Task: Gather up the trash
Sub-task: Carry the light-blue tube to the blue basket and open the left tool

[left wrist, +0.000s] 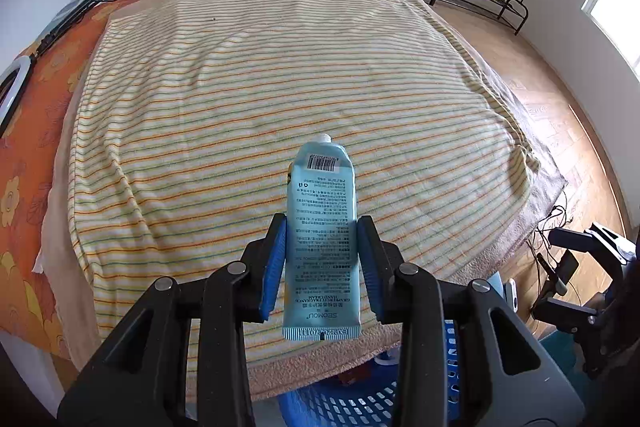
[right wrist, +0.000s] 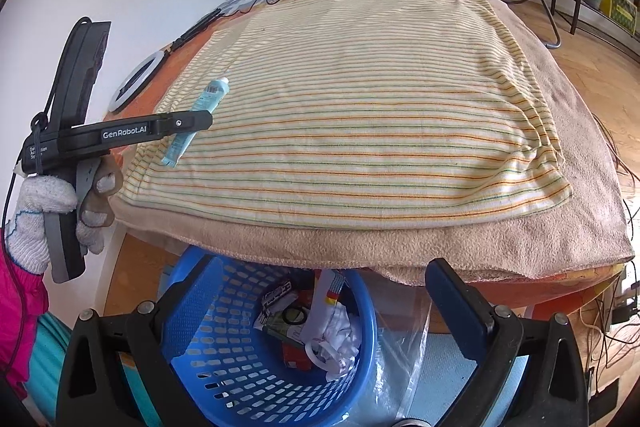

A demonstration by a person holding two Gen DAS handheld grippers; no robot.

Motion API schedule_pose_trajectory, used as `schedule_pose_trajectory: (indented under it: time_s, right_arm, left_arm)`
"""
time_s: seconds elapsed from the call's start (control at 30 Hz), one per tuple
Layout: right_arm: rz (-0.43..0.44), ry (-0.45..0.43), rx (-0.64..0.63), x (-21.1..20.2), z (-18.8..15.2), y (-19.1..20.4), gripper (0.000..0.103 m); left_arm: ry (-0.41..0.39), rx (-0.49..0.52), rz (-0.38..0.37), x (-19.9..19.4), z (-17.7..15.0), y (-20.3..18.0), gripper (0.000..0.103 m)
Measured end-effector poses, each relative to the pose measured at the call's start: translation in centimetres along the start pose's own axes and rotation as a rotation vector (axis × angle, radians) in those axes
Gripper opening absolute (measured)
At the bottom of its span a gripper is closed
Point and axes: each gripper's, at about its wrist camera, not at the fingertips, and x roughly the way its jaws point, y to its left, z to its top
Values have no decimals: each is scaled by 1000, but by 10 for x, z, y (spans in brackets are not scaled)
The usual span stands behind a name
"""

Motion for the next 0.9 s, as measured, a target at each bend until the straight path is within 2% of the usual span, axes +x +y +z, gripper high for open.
schedule_pose_trajectory:
  time_s: [0.53, 0.73, 0.8, 0.87, 0.9]
  right_arm:
    - [-42, -25, -62, -14, -11, 12, 102]
    - [-54, -21, -71, -14, -16, 13, 102]
    - [-57, -22, -75, -15, -17, 14, 102]
    - [-60, -22, -79, -15, -17, 15, 102]
    - [-62, -23, -82, -15, -17, 16, 102]
  left_arm:
    - [55, 21, -87, -37, -90, -49, 35]
    - [76, 19, -117, -38, -107, -58, 35]
    - [83, 21, -100, -36, -110, -59, 35]
    - [86, 28, -81, -35, -113, -60, 41]
    - [85, 25, -75, -34, -114, -60, 51]
